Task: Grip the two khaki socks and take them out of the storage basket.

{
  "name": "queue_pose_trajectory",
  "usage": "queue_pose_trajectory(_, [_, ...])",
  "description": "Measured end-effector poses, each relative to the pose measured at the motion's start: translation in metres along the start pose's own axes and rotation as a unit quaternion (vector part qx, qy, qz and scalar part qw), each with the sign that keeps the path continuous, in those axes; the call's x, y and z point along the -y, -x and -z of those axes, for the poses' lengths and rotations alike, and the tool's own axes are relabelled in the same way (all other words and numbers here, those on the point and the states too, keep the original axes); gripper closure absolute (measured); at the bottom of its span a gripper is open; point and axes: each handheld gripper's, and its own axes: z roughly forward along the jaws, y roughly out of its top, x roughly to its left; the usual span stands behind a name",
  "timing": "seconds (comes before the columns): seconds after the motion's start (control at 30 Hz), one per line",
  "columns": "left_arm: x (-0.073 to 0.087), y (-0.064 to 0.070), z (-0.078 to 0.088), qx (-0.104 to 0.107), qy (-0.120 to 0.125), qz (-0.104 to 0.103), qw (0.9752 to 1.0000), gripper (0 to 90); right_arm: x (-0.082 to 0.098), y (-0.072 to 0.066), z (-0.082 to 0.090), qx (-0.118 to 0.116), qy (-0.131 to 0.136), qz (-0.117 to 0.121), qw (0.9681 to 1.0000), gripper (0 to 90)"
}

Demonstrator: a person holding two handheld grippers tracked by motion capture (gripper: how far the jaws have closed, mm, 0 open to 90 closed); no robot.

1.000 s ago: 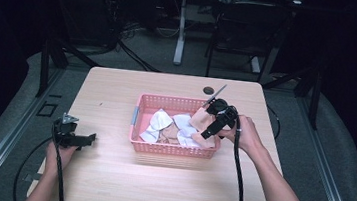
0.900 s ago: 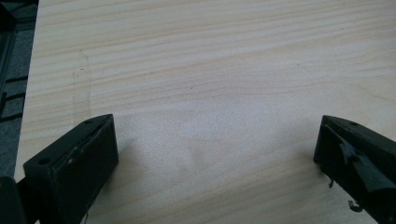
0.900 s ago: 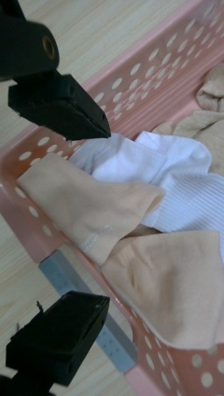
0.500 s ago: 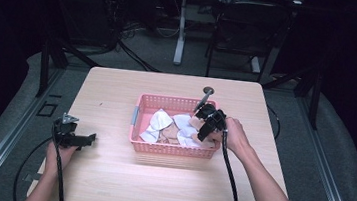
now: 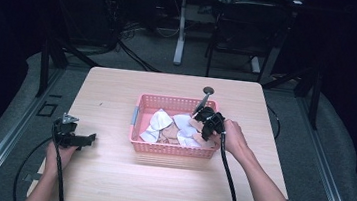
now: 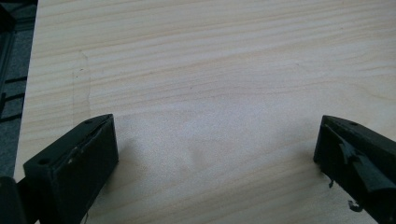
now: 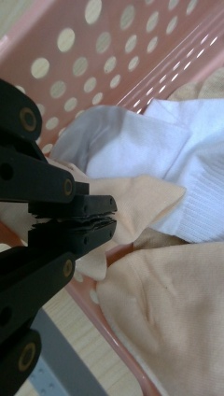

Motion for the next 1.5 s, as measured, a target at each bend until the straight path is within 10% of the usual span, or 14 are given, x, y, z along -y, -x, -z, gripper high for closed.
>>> queue_pose_trajectory(1.5, [0.0, 0.0, 0.0, 0.0, 0.0, 0.0, 1.0, 0.0, -0.013, -0.004, 0.091, -0.021, 0.127, 0.0, 0.9917, 87.5])
